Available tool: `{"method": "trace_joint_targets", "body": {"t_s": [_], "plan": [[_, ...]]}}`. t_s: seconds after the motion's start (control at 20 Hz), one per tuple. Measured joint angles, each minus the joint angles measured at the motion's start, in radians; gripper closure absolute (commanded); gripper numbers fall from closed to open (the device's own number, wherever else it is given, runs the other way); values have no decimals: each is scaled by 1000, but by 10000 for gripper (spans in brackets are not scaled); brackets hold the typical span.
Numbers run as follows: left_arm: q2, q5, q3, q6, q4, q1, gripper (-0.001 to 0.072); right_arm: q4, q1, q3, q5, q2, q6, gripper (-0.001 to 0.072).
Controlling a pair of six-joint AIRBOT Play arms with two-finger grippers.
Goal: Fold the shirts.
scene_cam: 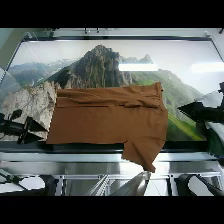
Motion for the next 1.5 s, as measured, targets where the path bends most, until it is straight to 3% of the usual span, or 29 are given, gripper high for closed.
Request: {"method": "trace_joint_targets", "body": {"t_s": [0.2,0.25,0.3,0.45,0.5,0.55,0.6,0.65,0.7,1.05,1.2,1.25,1.3,1.5], "plan": [[-34,-87,-41,5,48,-6,256,35,-2,-30,29,93,-4,390],[-56,-76,-37,7,47,-16,258,42,-2,-33,37,113,-5,390],[-81,-65,-33,7,44,-28,327,47,-2,-35,48,130,-7,390],[-143,-34,-10,27,43,-83,331,55,-2,-39,85,175,-6,389],[-156,-23,-1,39,34,-104,486,56,-2,-39,101,185,0,388],[-166,-33,9,57,24,-128,691,56,-2,-40,117,192,13,385],[-172,-57,21,76,4,-149,682,51,-2,-41,135,197,32,304],[-175,-62,33,89,-14,-171,682,37,-2,-44,150,201,61,175],[-178,-60,43,100,-24,-192,682,11,-3,-50,158,204,94,157],[-184,-20,67,125,-74,-246,682,-238,-4,-202,122,208,316,160],[-184,-8,69,129,-82,-250,682,-274,-3,-285,80,189,346,163],[-184,-4,69,129,-84,-250,682,-280,-3,-304,70,178,354,222],[-184,-2,69,129,-84,-251,682,-280,-3,-317,59,164,356,236],[-184,2,69,130,-85,-251,682,-275,15,-343,21,81,360,233]]}}
